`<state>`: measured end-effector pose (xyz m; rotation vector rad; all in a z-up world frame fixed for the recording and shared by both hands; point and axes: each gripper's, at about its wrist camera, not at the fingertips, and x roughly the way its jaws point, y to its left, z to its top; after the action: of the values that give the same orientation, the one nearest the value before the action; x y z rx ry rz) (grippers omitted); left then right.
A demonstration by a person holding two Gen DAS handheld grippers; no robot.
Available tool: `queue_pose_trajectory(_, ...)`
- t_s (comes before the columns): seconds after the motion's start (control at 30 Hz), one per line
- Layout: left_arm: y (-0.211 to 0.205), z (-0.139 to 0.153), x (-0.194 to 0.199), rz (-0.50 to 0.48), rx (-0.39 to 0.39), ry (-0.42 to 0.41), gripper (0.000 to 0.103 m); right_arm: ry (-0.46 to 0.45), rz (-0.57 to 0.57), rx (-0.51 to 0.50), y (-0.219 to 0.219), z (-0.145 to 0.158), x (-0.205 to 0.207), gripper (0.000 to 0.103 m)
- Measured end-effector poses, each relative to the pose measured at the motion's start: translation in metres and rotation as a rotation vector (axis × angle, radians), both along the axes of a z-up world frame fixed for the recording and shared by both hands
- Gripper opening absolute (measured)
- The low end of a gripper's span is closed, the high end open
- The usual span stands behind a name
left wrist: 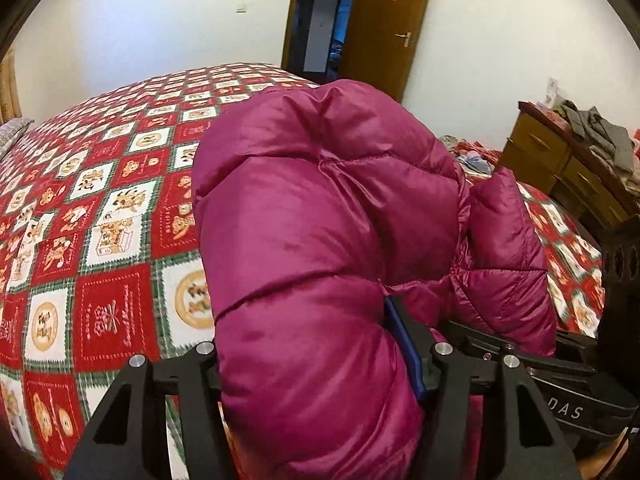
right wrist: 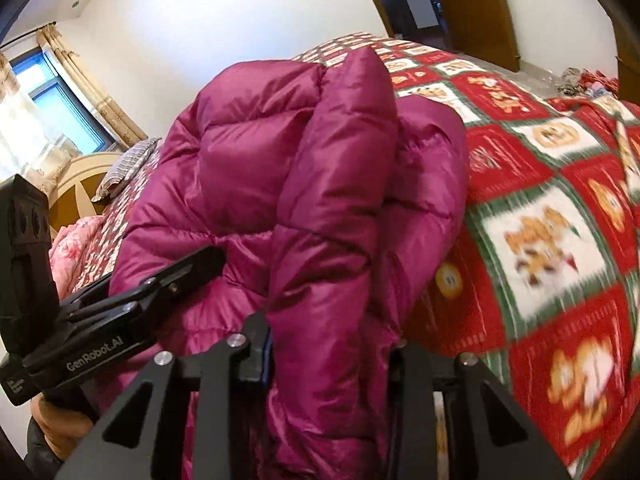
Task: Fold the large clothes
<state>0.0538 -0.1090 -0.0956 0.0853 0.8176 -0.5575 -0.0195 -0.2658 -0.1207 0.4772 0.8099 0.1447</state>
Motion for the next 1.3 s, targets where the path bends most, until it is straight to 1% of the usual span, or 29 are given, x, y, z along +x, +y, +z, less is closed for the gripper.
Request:
queue_pose_trajectory(0.2, -0.011, 0.005, -0.024, -0.047, -0.01, -0.005, 0.06, -0.023, -0.033, -0.025, -0.006, 0.009, -0.024, 0.032)
queue_pose_trajectory(0.37, -0.024, 0.014, -0.035, -0.098, -0.036, -0.012, 0.06, -0.055, -0.081, -0.045, -0.016, 0.02, -0.044, 0.032)
queue_pose_trajectory(0.47, -0.036, 0.02, -0.036, -0.13, -0.045, -0.017, 0.06, -0.079, -0.116, -0.038, -0.027, 0.028, -0.052, 0.031)
queue_pose_trajectory(0.6, -0.055, 0.028, -0.035, -0.17, -0.053, -0.028, 0.06, -0.101, -0.154, -0.044, -0.039, 0.035, -0.062, 0.031)
queue_pose_trajectory(0.77, -0.087, 0.035, -0.03, -0.218, -0.055, -0.035, 0.06, -0.123, -0.215, -0.072, -0.063, 0.042, -0.063, 0.031)
queue_pose_trajectory(0.97, -0.134, 0.044, -0.035, -0.289, -0.062, -0.027, 0.06, -0.134, -0.303, -0.083, -0.104, 0.055, -0.071, 0.031)
queue_pose_trajectory(1.1, -0.165, 0.044, -0.038, -0.324, -0.044, -0.032, 0.06, -0.124, -0.345, -0.106, -0.13, 0.052, -0.08, 0.031)
queue_pose_trajectory(1.17, -0.18, 0.037, -0.038, -0.327, -0.021, -0.021, 0.06, -0.104, -0.367, -0.1, -0.142, 0.043, -0.077, 0.031)
queue_pose_trajectory(1.3, -0.206, 0.015, -0.03, -0.31, 0.041, 0.031, 0.06, -0.057, -0.389, -0.098, -0.162, 0.023, -0.065, 0.031)
